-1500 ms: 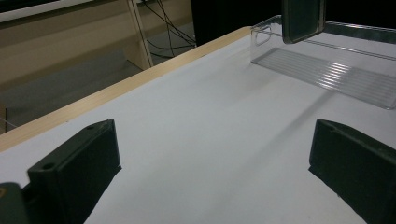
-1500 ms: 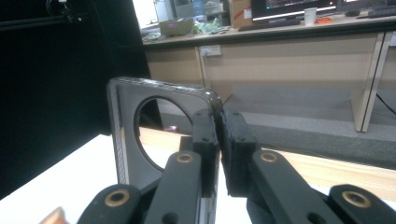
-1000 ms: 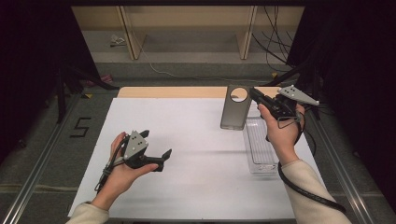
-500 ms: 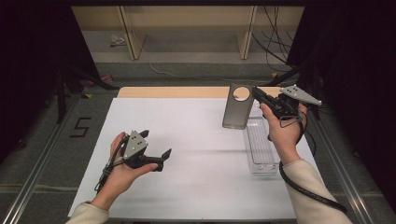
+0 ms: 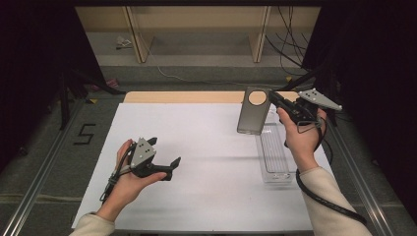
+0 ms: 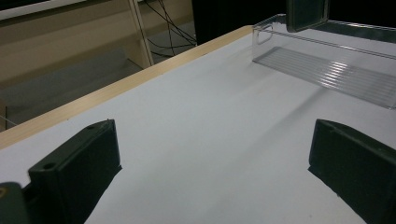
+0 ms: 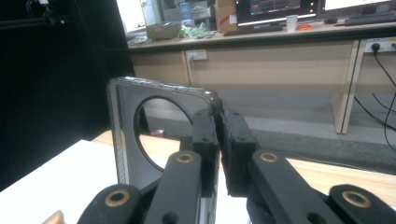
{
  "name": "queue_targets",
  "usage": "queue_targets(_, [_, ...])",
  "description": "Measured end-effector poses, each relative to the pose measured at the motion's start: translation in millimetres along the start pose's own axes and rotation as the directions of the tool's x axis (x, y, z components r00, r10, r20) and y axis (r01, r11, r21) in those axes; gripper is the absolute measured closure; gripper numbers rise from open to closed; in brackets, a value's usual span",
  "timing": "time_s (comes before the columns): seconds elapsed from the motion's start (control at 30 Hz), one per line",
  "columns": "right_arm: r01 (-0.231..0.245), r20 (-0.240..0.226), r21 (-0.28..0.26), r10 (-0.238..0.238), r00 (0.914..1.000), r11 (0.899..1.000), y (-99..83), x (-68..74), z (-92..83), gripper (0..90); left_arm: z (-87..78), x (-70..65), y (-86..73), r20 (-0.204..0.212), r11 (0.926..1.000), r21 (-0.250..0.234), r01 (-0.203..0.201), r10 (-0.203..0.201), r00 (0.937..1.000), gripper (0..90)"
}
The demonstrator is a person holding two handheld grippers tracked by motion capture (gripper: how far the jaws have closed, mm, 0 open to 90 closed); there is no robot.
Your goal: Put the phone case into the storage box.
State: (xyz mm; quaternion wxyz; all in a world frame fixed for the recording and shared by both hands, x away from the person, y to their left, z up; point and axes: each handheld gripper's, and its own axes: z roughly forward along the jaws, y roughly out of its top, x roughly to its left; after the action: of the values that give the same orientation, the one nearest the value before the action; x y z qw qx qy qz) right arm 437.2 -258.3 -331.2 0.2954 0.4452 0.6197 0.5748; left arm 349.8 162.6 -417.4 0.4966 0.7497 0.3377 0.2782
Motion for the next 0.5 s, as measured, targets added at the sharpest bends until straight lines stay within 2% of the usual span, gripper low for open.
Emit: queue_targets(0.5, [0.006, 0.041, -0.023, -0.005, 0.9991, 1.0, 5.7, -13.3, -6.6, 85.5, 0.4, -0.2, 0.4, 0.0, 1.0, 0.0, -0.003, 0.003, 1.0, 1.5])
